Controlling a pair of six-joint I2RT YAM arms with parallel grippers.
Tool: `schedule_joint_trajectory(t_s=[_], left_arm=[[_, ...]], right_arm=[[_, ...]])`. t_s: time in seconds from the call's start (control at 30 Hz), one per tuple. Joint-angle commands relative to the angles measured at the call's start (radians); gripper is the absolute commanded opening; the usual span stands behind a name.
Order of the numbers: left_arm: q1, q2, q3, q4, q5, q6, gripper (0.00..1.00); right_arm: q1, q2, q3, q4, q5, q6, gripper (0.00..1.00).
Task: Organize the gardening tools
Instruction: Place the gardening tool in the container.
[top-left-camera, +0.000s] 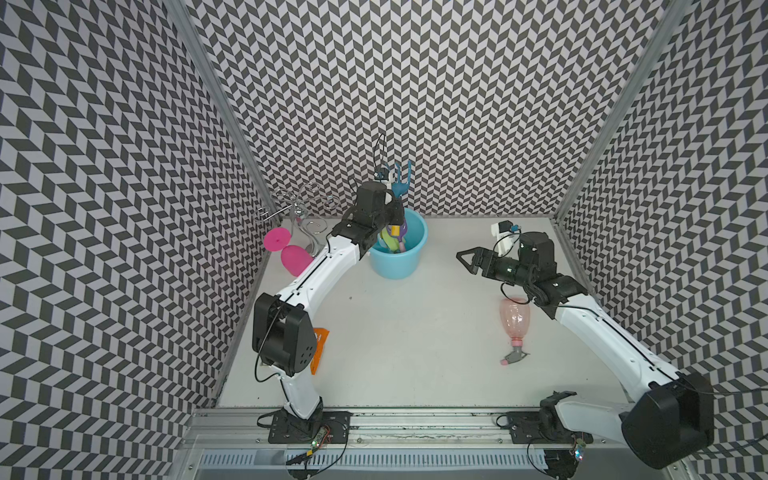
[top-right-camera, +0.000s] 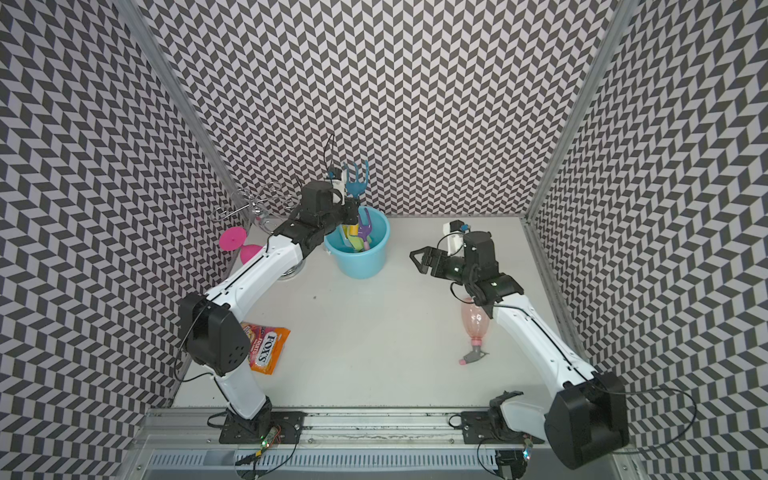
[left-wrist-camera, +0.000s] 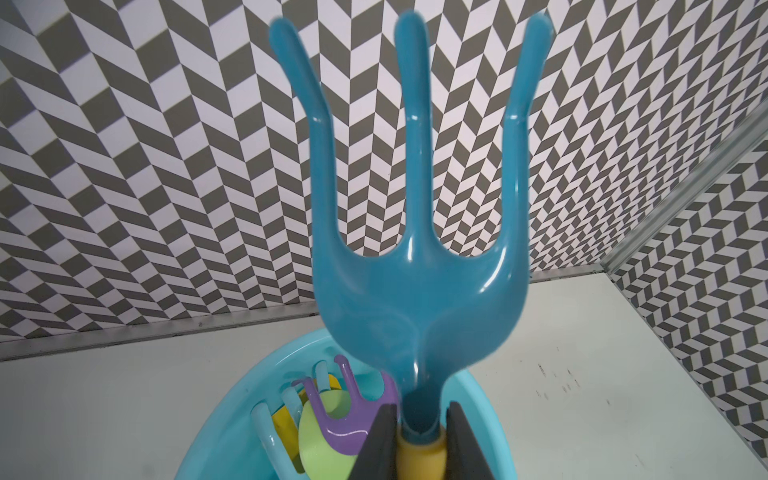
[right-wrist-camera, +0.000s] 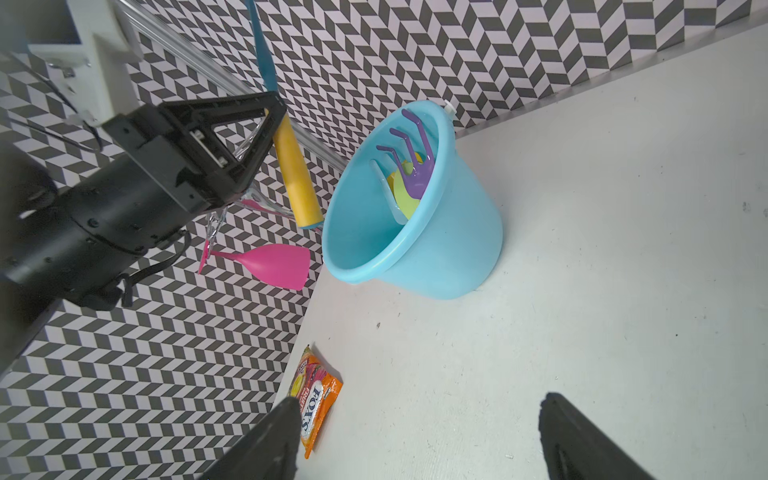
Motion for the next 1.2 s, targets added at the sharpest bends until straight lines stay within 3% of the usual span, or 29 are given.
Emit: schedule_joint_trajectory(t_s=[0.0, 0.33, 0.97, 1.17], left_arm=[[0.004, 0.050, 0.040, 0.107, 0.006, 0.004, 0.13], [0.007, 0.141, -0.011, 0.192, 0.005, 0.007, 0.14], [-0.007, 0.133, -0.211, 0.280, 0.011, 0.007, 0.19], [-0.018, 0.126, -0.228, 0.280, 0.015, 0.015, 0.31]], right_arm=[[0.008, -0.028, -0.032, 0.030, 0.028, -0.012, 0.90], [0.009, -0.043, -0.047, 0.011, 0.069, -0.020, 0.91], [0.008, -0.034, -0.053, -0.001, 0.073, -0.021, 0.92], [0.008, -0.050, -0.070, 0.002, 0.077, -0.014, 0.92]])
